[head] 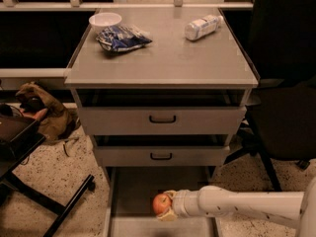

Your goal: Place apple into bottom drawer

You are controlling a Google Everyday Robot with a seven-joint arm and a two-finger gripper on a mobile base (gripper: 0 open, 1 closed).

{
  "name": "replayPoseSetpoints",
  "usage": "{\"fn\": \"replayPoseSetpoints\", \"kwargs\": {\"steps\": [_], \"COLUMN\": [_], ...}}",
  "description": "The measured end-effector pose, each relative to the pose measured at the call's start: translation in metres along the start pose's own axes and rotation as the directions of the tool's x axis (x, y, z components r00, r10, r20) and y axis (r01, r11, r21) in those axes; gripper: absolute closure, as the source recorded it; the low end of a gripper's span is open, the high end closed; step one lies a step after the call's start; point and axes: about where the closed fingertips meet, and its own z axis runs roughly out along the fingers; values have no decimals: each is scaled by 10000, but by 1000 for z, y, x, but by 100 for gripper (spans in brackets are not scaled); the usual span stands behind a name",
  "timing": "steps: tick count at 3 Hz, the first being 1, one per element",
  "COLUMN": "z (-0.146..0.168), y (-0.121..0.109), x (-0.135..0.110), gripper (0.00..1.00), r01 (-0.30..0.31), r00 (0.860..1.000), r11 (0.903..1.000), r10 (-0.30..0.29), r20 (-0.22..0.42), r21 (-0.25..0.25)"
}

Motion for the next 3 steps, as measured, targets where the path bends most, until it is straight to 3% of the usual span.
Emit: {"fn": "replayPoseSetpoints", "kwargs": {"steps": [1,2,3], "z": [21,63,63], "y": [-8,-1,-1], "x": [34,66,66], "gripper": [100,100,100], "r01": [-840,-1728,-1729], "r00": [9964,9849,9849], "r11": [9956,9846,9846], "r10": [843,1730,1731], "r20": [-49,-43,-43], "r21": [415,275,275]}}
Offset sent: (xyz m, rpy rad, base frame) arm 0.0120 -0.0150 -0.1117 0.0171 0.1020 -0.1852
